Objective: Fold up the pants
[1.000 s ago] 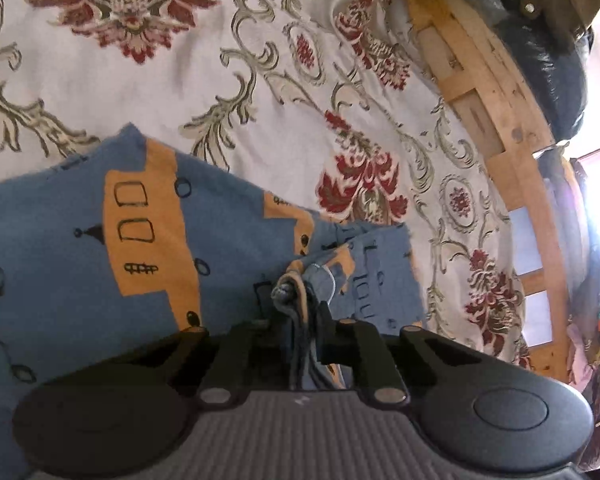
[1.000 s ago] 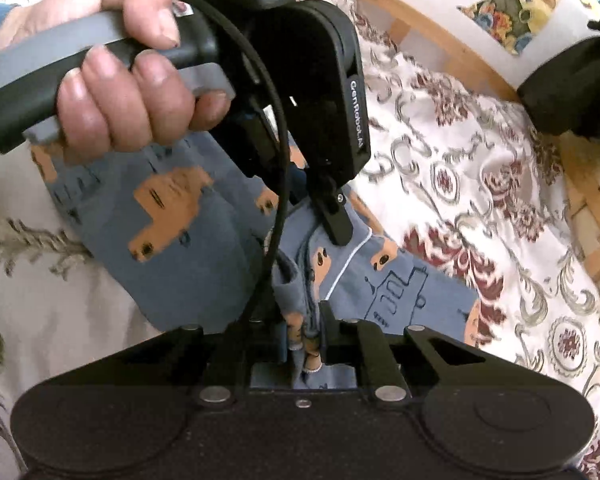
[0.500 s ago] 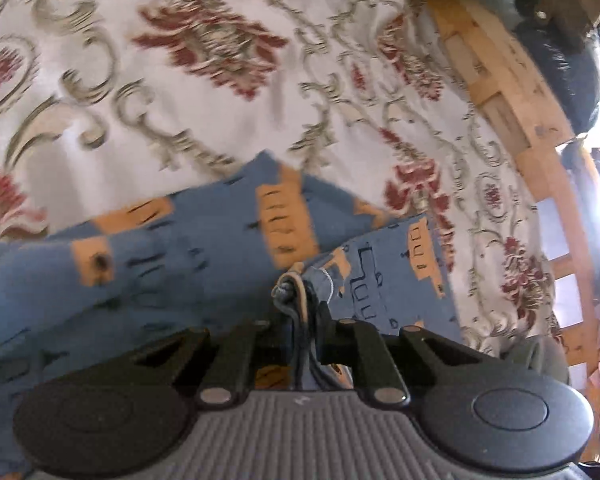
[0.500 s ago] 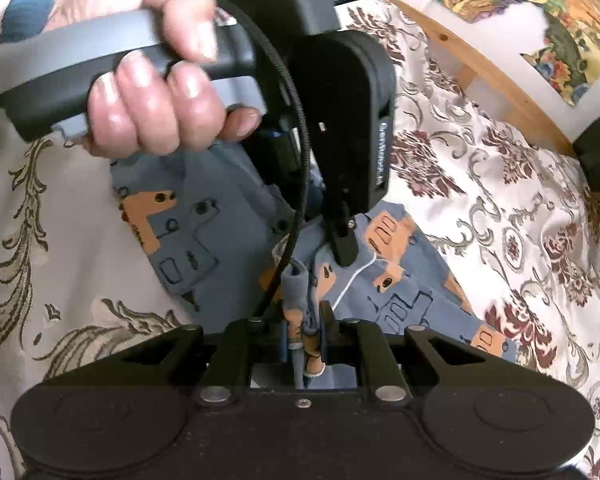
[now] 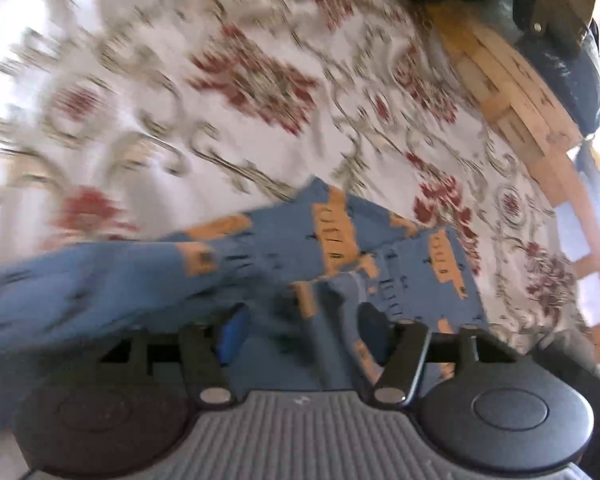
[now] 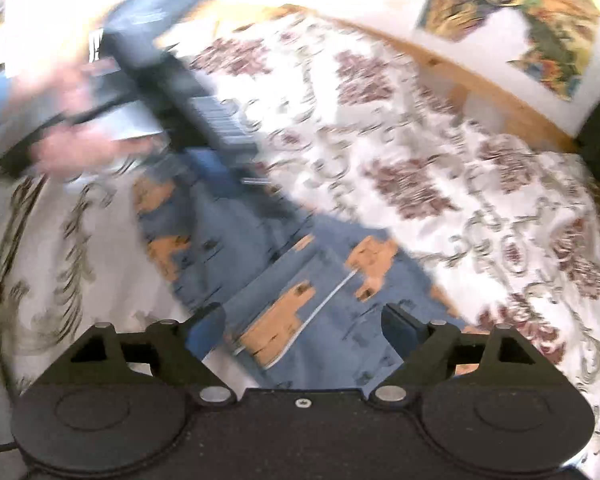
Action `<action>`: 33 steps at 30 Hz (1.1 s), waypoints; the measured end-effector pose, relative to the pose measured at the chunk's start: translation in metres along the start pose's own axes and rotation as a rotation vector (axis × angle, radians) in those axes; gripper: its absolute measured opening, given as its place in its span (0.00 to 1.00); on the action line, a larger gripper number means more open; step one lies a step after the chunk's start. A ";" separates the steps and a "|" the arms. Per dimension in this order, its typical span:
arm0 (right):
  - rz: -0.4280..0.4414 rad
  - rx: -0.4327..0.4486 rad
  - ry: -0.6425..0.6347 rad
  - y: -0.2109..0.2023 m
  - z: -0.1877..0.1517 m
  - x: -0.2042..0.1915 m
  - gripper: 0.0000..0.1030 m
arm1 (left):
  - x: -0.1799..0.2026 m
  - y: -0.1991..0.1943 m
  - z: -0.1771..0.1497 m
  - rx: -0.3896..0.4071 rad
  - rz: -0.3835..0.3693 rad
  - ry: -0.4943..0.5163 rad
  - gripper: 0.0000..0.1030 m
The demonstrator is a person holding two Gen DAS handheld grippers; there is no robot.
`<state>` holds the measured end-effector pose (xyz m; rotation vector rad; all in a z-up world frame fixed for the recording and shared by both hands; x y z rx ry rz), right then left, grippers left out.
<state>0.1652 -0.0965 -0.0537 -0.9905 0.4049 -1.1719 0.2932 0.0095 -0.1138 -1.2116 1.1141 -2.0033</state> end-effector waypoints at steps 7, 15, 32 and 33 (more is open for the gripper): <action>-0.050 -0.019 -0.002 0.052 -0.009 -0.013 0.80 | -0.039 -0.065 -0.079 0.179 0.290 -0.230 0.73; -0.071 0.054 0.004 0.039 -0.006 -0.008 0.88 | -0.071 -0.089 -0.078 0.311 0.441 -0.284 0.73; -0.062 0.037 -0.011 0.055 -0.013 -0.015 0.89 | -0.077 -0.072 -0.064 0.280 0.446 -0.238 0.77; -0.062 0.036 -0.012 0.055 -0.013 -0.015 0.89 | -0.076 -0.072 -0.065 0.278 0.447 -0.236 0.78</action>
Point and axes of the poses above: each gripper's, at about its wrist camera, not at the fingertips, and y roughly the way its jaws point, x to its right, z to its top, the point moved 8 cm from there along y, roughly the way its jaws point, and after that the axes turned 12 degrees about -x, right-handed, at the moved point
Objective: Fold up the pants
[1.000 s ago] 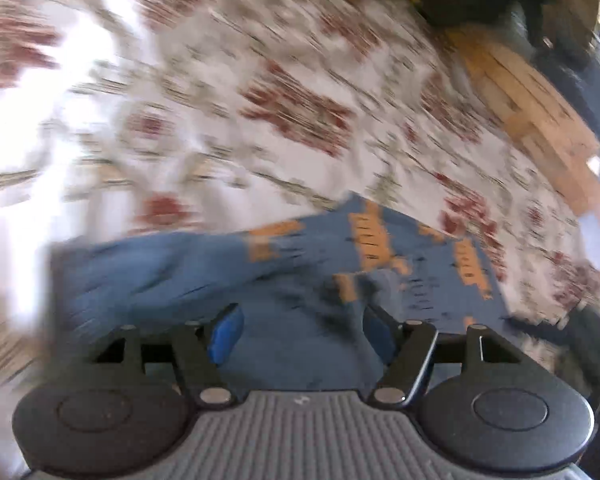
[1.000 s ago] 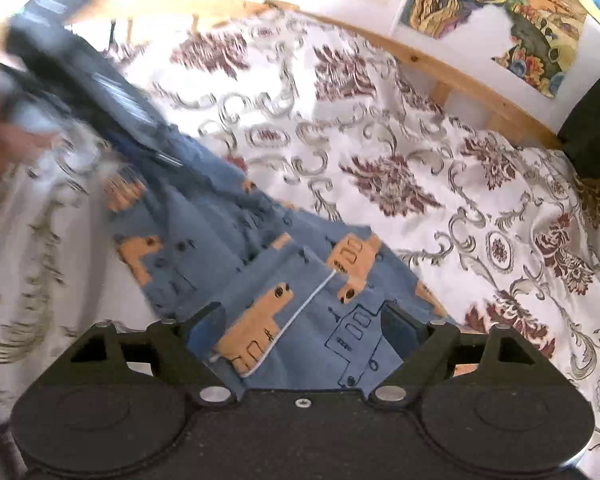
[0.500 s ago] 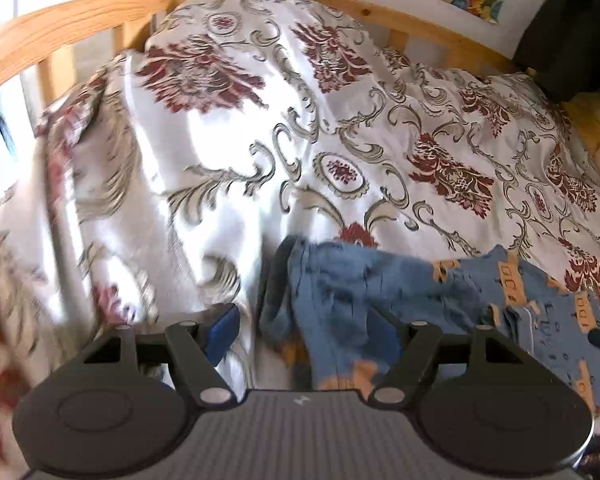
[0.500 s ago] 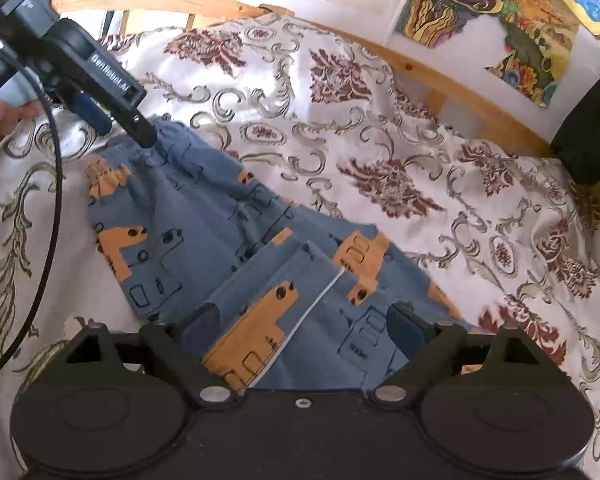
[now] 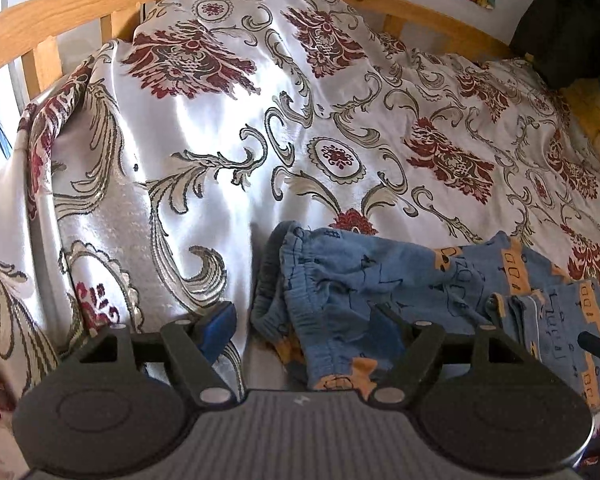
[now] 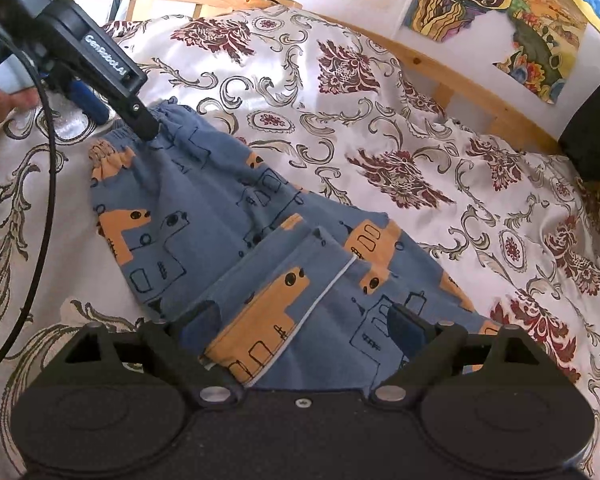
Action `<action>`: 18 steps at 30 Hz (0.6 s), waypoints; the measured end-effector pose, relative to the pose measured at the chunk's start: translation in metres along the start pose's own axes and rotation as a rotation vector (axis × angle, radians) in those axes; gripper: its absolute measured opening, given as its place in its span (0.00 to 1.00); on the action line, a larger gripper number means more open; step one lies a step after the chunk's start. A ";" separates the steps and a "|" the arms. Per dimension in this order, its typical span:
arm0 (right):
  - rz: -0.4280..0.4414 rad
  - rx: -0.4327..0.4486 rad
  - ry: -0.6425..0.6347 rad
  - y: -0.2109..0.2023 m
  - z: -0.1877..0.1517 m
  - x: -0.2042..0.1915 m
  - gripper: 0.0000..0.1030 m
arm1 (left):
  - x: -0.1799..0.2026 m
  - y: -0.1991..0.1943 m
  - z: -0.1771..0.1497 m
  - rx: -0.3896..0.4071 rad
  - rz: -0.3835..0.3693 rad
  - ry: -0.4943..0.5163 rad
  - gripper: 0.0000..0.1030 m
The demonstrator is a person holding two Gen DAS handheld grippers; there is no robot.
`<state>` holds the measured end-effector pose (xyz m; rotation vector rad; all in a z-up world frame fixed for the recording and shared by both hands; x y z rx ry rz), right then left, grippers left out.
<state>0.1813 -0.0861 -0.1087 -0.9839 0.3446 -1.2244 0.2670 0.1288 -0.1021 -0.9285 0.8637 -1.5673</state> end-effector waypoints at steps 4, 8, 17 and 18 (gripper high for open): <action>0.000 -0.001 0.003 0.001 0.000 0.000 0.89 | 0.005 -0.002 -0.010 -0.053 -0.066 -0.045 0.81; 0.002 -0.002 0.012 0.001 -0.001 0.001 0.90 | 0.001 0.007 -0.019 -0.118 -0.159 -0.151 0.82; 0.027 -0.005 0.051 0.006 -0.004 0.004 0.92 | -0.022 0.022 -0.011 -0.032 -0.111 -0.384 0.66; 0.027 -0.004 0.054 0.006 -0.004 0.004 0.92 | -0.024 0.023 -0.011 -0.027 -0.081 -0.402 0.54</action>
Point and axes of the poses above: each gripper's, at about its wrist camera, not at the fingertips, and y roughly the way its jaws point, x to its right, z to its top, the point moved 8 cm from there along y, roughly the way its jaws point, and after that the axes turned 12 degrees about -x, right-handed, at the moved point
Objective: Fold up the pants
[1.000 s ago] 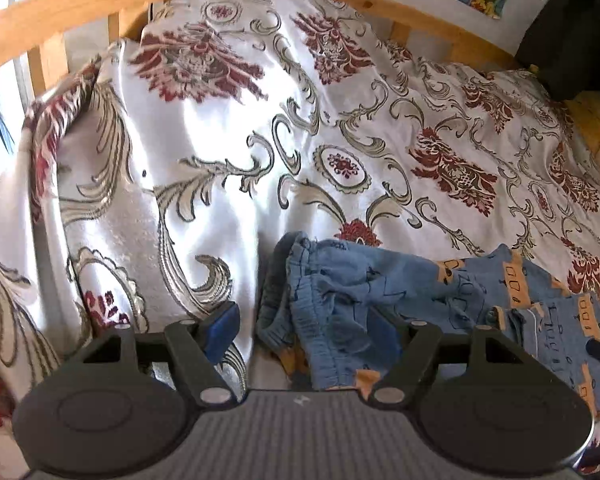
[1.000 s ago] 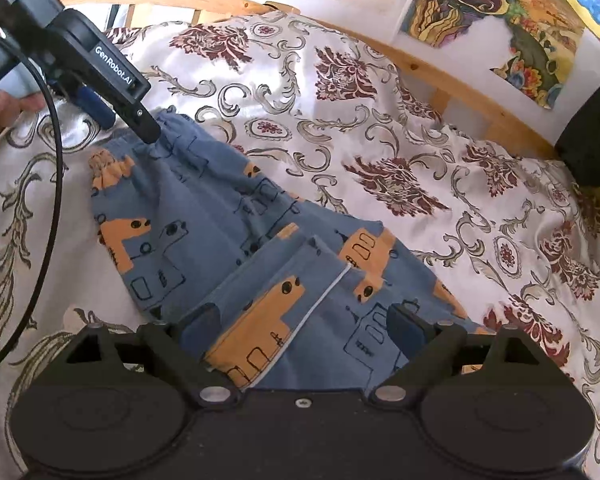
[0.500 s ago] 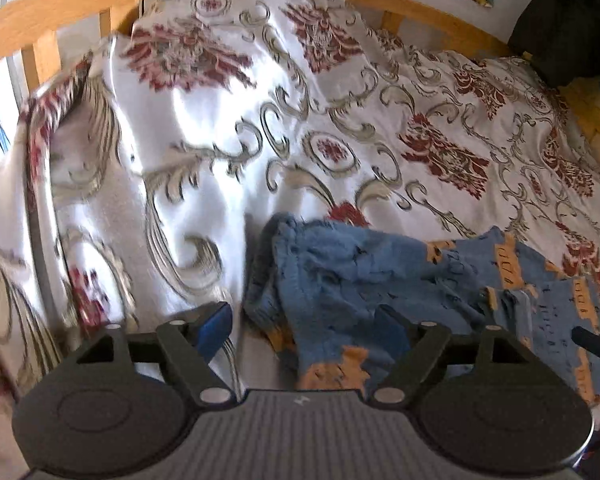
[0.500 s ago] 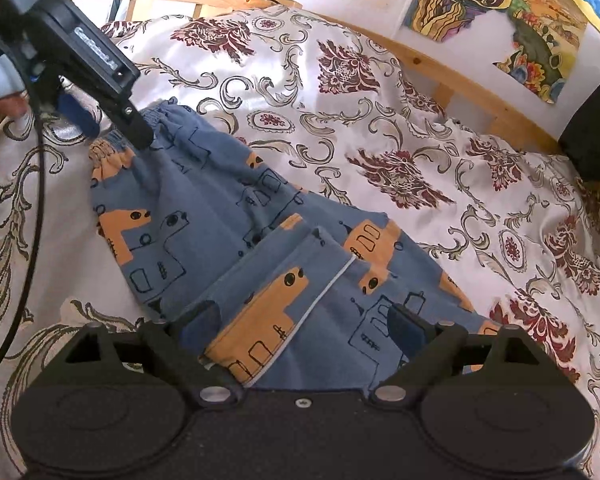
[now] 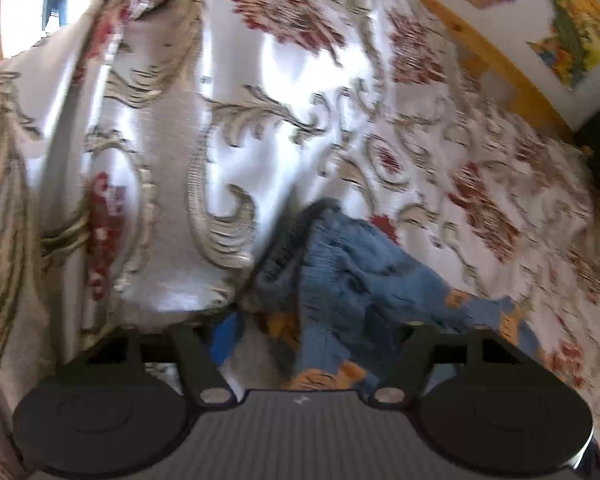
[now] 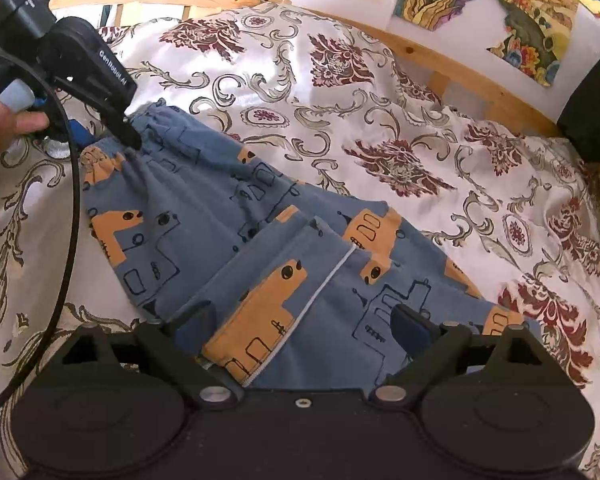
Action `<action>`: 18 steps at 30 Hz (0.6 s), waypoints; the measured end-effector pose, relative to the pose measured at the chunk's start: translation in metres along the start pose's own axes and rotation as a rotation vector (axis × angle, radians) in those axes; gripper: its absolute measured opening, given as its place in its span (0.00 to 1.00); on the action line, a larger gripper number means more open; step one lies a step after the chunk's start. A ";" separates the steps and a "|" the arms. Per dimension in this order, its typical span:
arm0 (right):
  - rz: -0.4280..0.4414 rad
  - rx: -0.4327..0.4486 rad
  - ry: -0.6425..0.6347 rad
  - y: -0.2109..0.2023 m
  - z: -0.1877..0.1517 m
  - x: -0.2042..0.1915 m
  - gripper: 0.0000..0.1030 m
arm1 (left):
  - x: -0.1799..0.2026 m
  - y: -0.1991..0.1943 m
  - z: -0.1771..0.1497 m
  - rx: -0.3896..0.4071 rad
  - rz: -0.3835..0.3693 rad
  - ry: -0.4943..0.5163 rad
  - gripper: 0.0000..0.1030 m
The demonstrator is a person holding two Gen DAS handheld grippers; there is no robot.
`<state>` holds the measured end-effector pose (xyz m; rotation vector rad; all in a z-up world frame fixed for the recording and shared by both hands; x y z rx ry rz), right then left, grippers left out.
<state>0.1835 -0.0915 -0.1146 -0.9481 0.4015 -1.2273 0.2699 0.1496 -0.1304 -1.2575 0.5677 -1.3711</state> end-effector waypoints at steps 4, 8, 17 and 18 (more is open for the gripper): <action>0.001 0.008 0.007 0.000 -0.001 0.000 0.92 | -0.008 0.001 0.003 0.009 0.007 -0.047 0.37; 0.003 0.017 0.008 0.001 0.000 0.001 0.92 | -0.009 0.000 0.004 0.011 -0.020 -0.070 0.19; 0.119 0.034 -0.040 -0.025 0.008 0.022 0.92 | 0.031 -0.042 0.000 0.140 -0.034 0.107 0.14; 0.145 0.035 -0.044 -0.030 0.008 0.028 0.92 | 0.039 -0.050 -0.001 0.157 -0.022 0.145 0.14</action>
Point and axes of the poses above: each gripper's, at about its wrist camera, not at the fingertips, and y roughly the way its jaws point, x to its right, z to its top, the point moved 8 cm from there along y, roughly the way its jaws point, and after that the axes turned 12 degrees about -x, right-handed, at the moved point
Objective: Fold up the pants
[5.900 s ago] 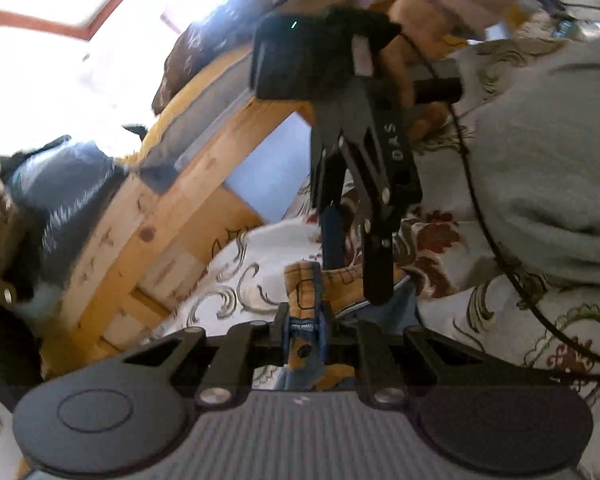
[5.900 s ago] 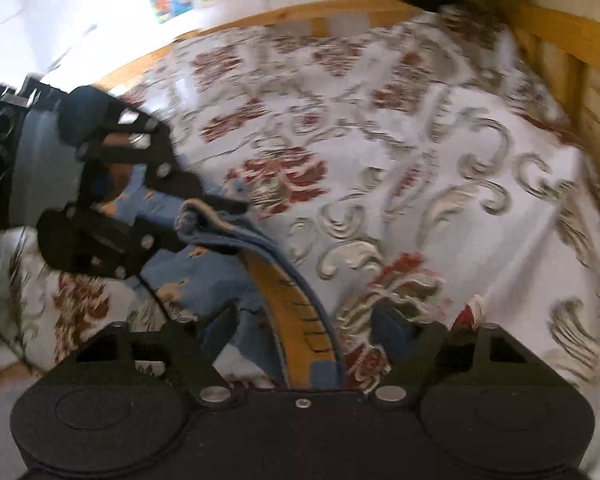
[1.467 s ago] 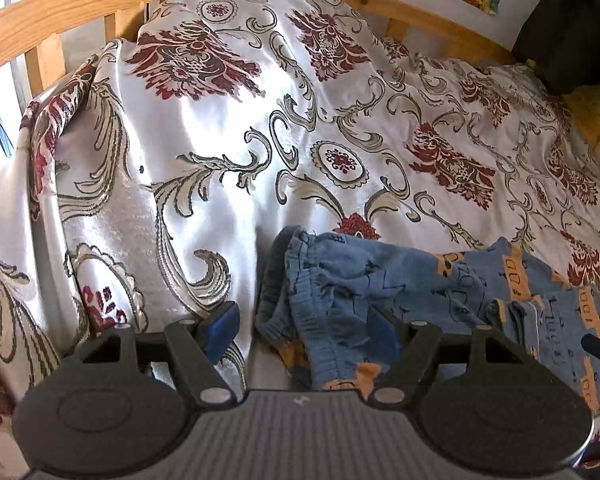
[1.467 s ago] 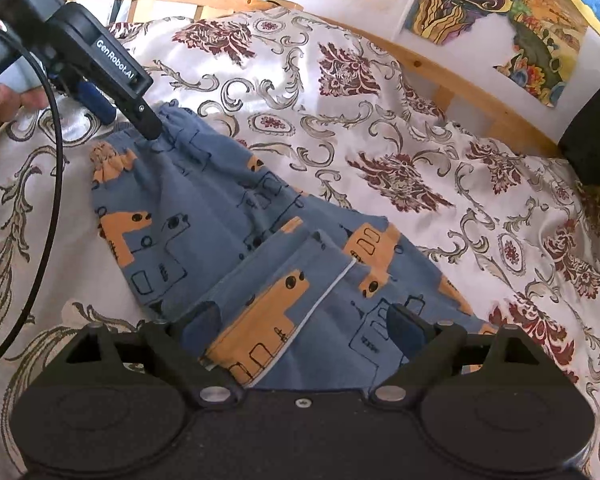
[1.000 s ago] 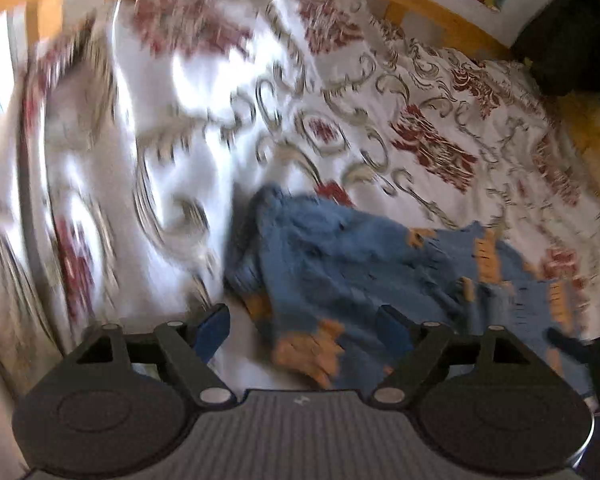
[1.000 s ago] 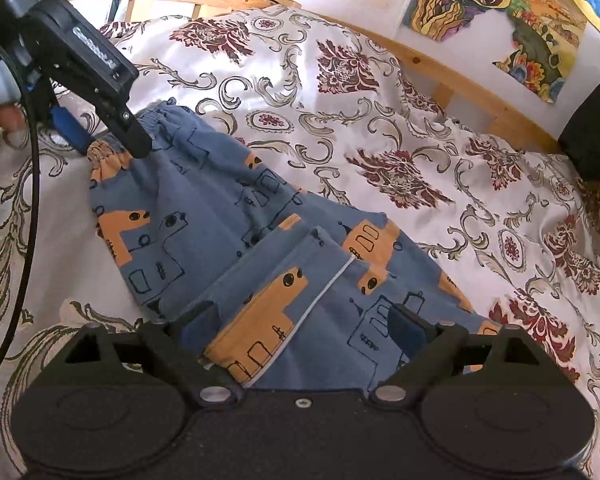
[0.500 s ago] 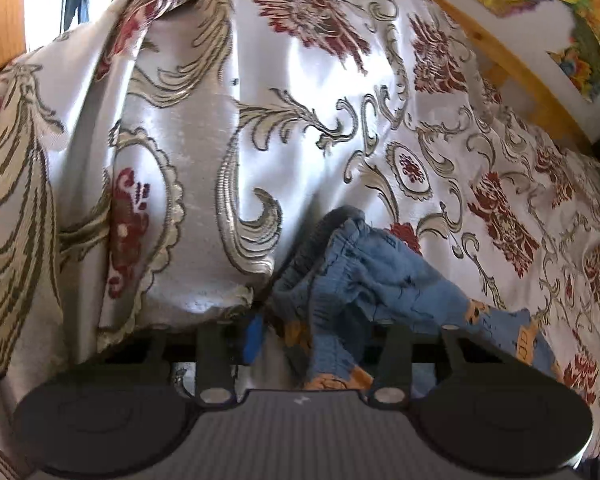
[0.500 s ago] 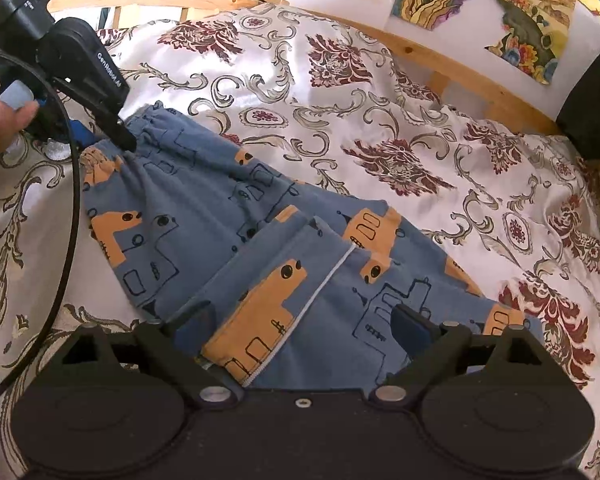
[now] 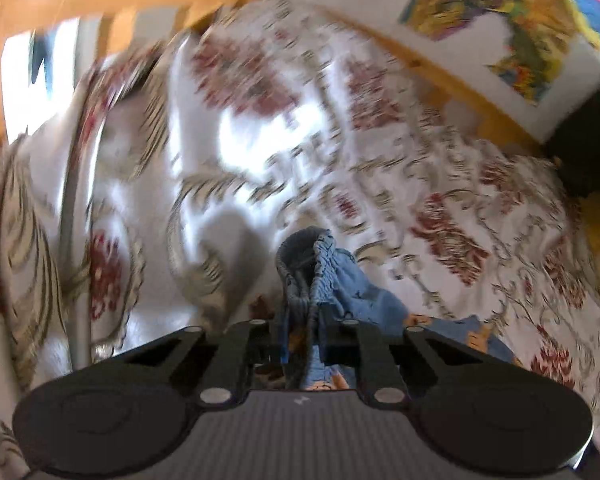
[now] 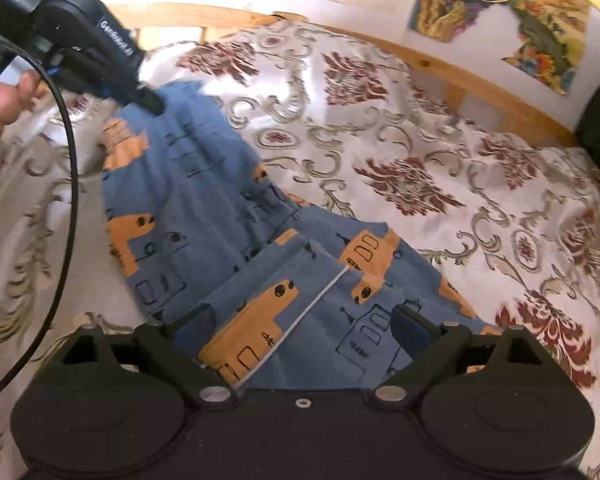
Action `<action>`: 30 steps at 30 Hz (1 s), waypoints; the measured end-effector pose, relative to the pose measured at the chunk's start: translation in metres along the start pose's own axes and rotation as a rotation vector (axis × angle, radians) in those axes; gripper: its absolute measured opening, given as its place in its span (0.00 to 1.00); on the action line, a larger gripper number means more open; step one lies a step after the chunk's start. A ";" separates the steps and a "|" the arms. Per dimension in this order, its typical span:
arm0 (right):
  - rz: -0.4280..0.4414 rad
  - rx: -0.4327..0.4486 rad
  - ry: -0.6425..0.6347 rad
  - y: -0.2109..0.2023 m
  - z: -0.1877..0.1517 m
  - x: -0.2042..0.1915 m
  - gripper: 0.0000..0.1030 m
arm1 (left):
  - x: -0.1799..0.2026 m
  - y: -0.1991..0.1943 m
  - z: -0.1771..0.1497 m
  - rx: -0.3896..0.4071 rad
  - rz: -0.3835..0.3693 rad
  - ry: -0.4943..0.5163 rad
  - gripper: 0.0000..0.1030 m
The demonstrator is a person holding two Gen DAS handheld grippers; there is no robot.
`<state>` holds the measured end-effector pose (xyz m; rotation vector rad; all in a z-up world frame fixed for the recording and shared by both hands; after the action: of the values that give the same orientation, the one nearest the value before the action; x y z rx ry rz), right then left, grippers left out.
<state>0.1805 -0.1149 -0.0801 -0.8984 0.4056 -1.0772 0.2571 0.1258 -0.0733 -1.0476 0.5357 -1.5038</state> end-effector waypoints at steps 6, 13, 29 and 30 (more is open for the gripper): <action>0.086 0.013 0.079 -0.038 -0.004 0.065 0.97 | 0.082 -0.042 -0.005 0.090 0.003 0.255 0.14; 0.206 0.037 0.398 -0.070 -0.023 0.164 0.98 | 0.189 -0.050 -0.041 0.108 -0.018 0.447 0.14; 0.561 -0.064 0.821 -0.018 -0.060 0.222 0.74 | 0.335 0.047 -0.180 0.056 0.158 0.895 0.15; 0.584 -0.075 0.833 -0.015 -0.062 0.220 0.73 | 0.339 0.048 -0.185 0.060 0.155 0.911 0.15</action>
<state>0.2282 -0.3390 -0.0767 -0.3049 1.3170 -0.8425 0.1512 -0.2475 -0.0986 -0.2060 1.1569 -1.7954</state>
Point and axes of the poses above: each gripper's, at about its wrist camera, not at the fingertips, and y roughly the way its jaws point, x to its right, z to its top, the point moved 8 cm from there along y, roughly the way its jaws point, and after that the axes turned 12 degrees about -x, right-handed, at the moved point
